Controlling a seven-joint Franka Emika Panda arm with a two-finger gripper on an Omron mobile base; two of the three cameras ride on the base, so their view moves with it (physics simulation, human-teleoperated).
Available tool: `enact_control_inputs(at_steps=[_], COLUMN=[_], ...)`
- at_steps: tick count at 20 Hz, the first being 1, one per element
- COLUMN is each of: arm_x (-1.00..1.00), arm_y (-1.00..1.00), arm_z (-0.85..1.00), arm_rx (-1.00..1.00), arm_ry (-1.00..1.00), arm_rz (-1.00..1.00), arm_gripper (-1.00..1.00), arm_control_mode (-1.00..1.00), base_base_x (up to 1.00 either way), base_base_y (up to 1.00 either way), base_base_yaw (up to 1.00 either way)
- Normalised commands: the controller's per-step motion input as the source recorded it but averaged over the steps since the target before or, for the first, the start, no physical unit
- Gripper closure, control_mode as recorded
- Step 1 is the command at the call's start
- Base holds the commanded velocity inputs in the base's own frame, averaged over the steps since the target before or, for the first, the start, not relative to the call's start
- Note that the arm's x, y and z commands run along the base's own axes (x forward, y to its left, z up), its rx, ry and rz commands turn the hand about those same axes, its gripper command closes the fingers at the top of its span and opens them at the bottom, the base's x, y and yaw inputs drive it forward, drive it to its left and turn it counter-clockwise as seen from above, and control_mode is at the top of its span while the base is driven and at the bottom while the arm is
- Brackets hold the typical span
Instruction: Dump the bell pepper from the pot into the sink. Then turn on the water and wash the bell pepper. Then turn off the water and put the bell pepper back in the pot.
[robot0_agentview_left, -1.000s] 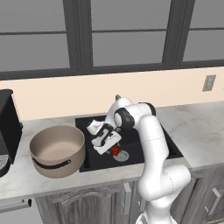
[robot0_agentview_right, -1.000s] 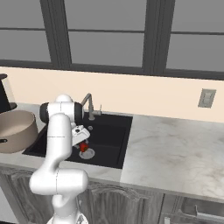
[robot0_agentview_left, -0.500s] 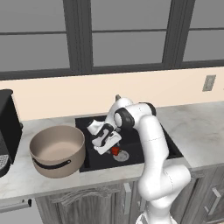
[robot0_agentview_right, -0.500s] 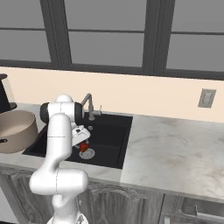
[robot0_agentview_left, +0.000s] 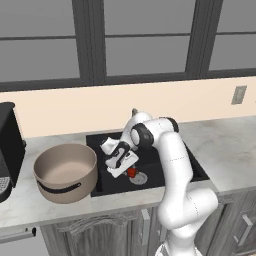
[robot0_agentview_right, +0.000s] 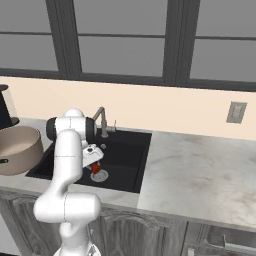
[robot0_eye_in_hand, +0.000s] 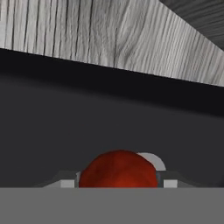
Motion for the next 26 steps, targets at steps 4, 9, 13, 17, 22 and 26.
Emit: enact_control_inputs(at_steps=[4, 9, 13, 17, 22, 26], arm_x=[-0.36, -0.58, -0.34, -0.2, -0.23, -0.12], arm_y=[-0.06, 0.02, 0.05, 0.0, 0.09, 0.26], arm_z=[0.11, 0.88, 1.0, 0.96, 0.89, 0.77], arm_rx=[0.0, 0.0, 0.0, 0.01, 0.03, 0.05], arm_ry=[0.0, -0.11, -0.1, -0.06, -0.01, 0.0], arm_rz=[0.0, 0.0, 0.0, 0.0, 0.0, 0.0], arm_gripper=[1.0, 1.0, 1.0, 1.0, 1.0, 1.0], arm_control_mode=[-1.0, -1.0, -1.0, -1.0, -1.0, -1.0], base_base_x=[0.0, 0.0, 0.0, 0.0, 0.0, 0.0], base_base_y=[0.0, 0.0, 0.0, 0.0, 0.0, 0.0], base_base_yaw=[0.0, 0.0, 0.0, 0.0, 0.0, 0.0])
